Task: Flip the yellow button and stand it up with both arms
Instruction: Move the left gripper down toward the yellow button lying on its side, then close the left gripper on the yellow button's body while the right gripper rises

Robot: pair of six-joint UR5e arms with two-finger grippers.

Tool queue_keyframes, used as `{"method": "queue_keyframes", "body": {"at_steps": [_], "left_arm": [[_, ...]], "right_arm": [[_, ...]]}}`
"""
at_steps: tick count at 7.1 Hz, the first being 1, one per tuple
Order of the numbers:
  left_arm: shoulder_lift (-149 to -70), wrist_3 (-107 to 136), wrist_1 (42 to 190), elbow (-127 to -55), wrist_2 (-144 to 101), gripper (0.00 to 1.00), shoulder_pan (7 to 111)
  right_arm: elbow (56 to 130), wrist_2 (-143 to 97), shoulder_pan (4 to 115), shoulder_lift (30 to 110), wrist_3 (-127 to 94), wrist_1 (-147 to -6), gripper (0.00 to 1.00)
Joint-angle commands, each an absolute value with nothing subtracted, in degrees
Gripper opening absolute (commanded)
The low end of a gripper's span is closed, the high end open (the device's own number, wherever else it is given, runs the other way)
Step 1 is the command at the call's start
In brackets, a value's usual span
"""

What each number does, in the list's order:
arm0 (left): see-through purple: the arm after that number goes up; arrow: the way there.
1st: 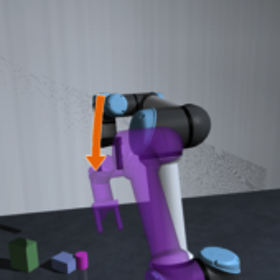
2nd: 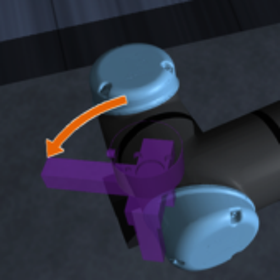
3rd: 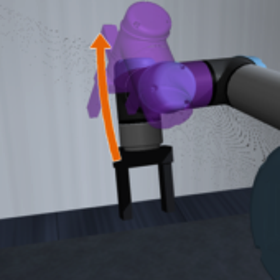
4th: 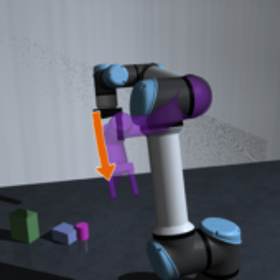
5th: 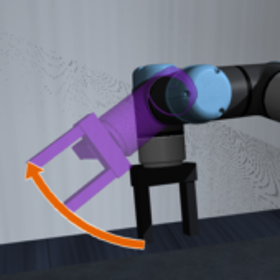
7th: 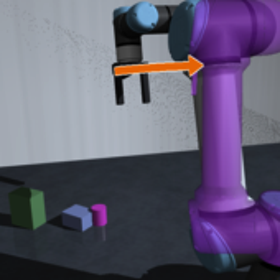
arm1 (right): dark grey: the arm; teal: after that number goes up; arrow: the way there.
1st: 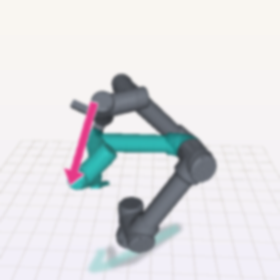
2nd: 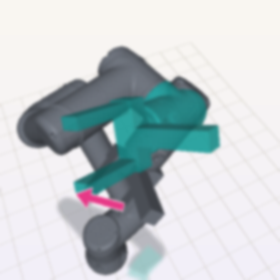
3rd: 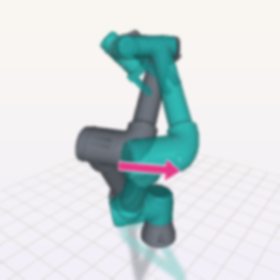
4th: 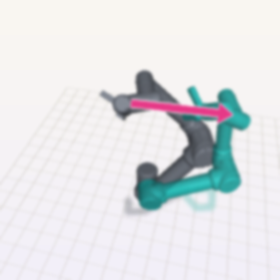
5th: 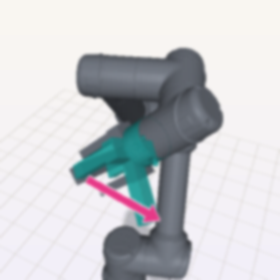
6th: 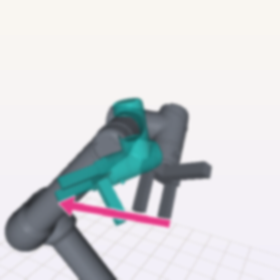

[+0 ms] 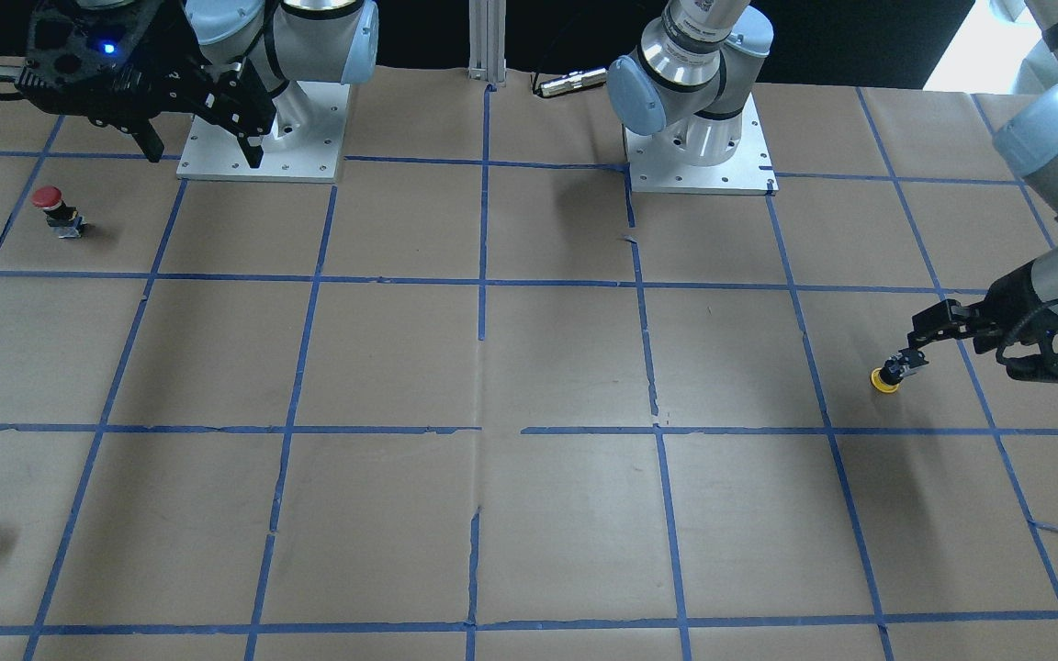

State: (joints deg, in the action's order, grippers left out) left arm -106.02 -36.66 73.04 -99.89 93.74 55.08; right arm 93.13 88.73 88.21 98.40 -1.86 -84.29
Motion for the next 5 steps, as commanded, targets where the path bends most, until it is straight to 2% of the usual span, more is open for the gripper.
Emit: {"method": "queue_keyframes", "body": {"at_steps": [1, 3, 5], "left_arm": [[-108.6, -37.1, 69.6, -101.3, 93.1, 0.91, 54.0], [-108.5, -37.0, 60.3, -109.1, 93.3, 0.92, 52.7], [-108.5, -36.7, 57.7, -110.7, 93.1, 0.92, 52.6]], "right_arm": [[93.3, 88.7, 88.2, 98.3, -1.9, -84.5, 1.0], [92.4, 85.7, 88.2, 97.7, -8.8, -84.5, 1.0], [92.3, 75.1, 88.2, 97.0, -24.5, -85.9, 1.0]]}}
